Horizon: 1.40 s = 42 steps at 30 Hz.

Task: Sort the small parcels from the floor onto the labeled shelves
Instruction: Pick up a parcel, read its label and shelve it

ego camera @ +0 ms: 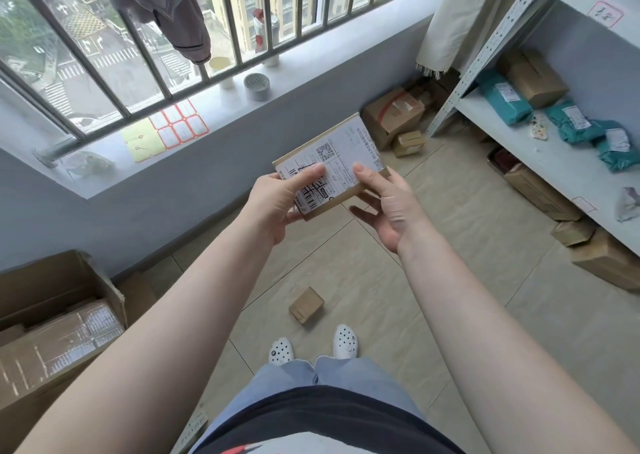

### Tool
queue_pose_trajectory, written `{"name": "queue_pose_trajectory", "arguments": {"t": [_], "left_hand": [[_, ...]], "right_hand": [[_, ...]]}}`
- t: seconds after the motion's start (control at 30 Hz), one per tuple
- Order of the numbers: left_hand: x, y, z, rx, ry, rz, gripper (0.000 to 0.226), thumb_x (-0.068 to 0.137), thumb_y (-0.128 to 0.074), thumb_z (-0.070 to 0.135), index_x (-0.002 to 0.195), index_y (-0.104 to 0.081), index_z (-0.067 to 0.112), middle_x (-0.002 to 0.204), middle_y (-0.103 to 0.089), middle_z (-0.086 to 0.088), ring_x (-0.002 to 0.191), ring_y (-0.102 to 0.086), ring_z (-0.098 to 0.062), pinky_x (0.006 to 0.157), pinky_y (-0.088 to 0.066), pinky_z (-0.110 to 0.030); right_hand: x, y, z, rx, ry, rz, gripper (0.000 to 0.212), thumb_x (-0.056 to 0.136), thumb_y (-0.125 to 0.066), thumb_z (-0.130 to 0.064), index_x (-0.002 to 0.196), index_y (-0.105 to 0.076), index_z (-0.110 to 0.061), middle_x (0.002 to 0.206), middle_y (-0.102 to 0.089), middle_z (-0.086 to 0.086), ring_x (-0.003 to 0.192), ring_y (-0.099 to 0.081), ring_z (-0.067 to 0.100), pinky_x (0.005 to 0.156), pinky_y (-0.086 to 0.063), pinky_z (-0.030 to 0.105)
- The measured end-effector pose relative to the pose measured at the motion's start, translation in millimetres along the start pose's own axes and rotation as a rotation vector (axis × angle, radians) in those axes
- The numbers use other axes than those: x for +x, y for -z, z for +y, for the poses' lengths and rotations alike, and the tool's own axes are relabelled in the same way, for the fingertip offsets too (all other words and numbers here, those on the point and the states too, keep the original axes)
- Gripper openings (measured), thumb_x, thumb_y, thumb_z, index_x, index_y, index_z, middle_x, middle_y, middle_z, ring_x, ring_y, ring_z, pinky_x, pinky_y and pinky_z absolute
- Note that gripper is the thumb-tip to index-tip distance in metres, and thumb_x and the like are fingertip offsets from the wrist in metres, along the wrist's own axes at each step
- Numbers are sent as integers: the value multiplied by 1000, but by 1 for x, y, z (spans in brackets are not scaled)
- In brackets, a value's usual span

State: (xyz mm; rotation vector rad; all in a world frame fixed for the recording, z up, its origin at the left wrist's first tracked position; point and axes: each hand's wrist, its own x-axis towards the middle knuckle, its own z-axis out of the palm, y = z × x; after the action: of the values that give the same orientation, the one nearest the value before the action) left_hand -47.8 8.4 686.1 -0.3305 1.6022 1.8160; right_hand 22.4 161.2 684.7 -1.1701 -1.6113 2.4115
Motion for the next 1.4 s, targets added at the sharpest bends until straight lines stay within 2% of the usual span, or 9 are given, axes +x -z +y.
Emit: {"name": "queue_pose_trajectory", "arguments": {"t": [0.17,0.3,0.43,0.53,0.63,0.7,0.9,1.13,1.4], "left_hand": [[-2,6,12,81,-83,-22,46,74,-83,13,115,-69,2,97,-77,-10,79,-77,-18,64,-62,-31],[-7,8,25,235,-155,-62,37,73,-82,4,108,-70,5,86,-75,-4,59,-73,-6,50,-56,-21],[-3,10,32,297,-214,-49,45,68,-87,12,110,-70,7,92,-77,-2,71,-75,-8,57,-58,-22],[-2,3,24,253,-230,112,111,62,-92,30,152,-31,8,139,-58,-7,119,-63,-16,89,-55,-26],[-6,-7,10,160,-216,169,122,69,-88,30,158,-5,14,138,-54,2,122,-57,-8,90,-47,-14],[-5,-11,0,83,-135,121,126,67,-88,36,158,-4,15,142,-52,-4,130,-52,-17,107,-41,-30],[-6,-7,-2,59,-82,-19,71,59,-85,44,124,-66,23,108,-77,5,110,-69,-21,104,-44,-52],[-6,-1,9,86,-118,-95,46,74,-82,14,119,-71,20,109,-78,2,108,-71,-24,101,-49,-53],[-12,2,18,165,-115,-222,44,79,-77,8,122,-70,17,109,-77,1,94,-75,-17,89,-59,-41]], "right_hand": [[4,5,-3,-83,70,22,95,75,-81,-24,153,-26,-20,138,-57,7,118,-59,18,107,-44,45],[2,4,3,-191,65,-45,78,72,-82,-28,141,-48,-15,121,-68,5,98,-67,14,73,-57,29],[-2,2,4,-176,21,-82,50,80,-76,-27,126,-61,-15,105,-72,0,90,-68,15,72,-54,28],[-1,-4,6,-83,-14,-29,51,78,-78,-30,124,-62,-17,102,-73,-1,89,-69,15,83,-55,33],[-1,-13,10,17,-53,13,50,76,-79,-33,121,-65,-18,102,-75,2,93,-70,20,86,-56,37],[-2,-18,11,49,-72,12,50,76,-78,-36,122,-67,-18,102,-75,3,94,-68,22,82,-55,36],[-6,-17,13,80,-97,-36,31,81,-73,-35,109,-67,-22,92,-72,2,92,-67,20,93,-51,43],[-5,-7,14,-51,1,21,88,72,-82,-31,147,-37,-23,125,-64,5,105,-61,15,91,-50,38],[-7,4,11,-130,150,-68,79,72,-83,-28,142,-47,-25,118,-71,6,105,-70,21,88,-55,35]]}}
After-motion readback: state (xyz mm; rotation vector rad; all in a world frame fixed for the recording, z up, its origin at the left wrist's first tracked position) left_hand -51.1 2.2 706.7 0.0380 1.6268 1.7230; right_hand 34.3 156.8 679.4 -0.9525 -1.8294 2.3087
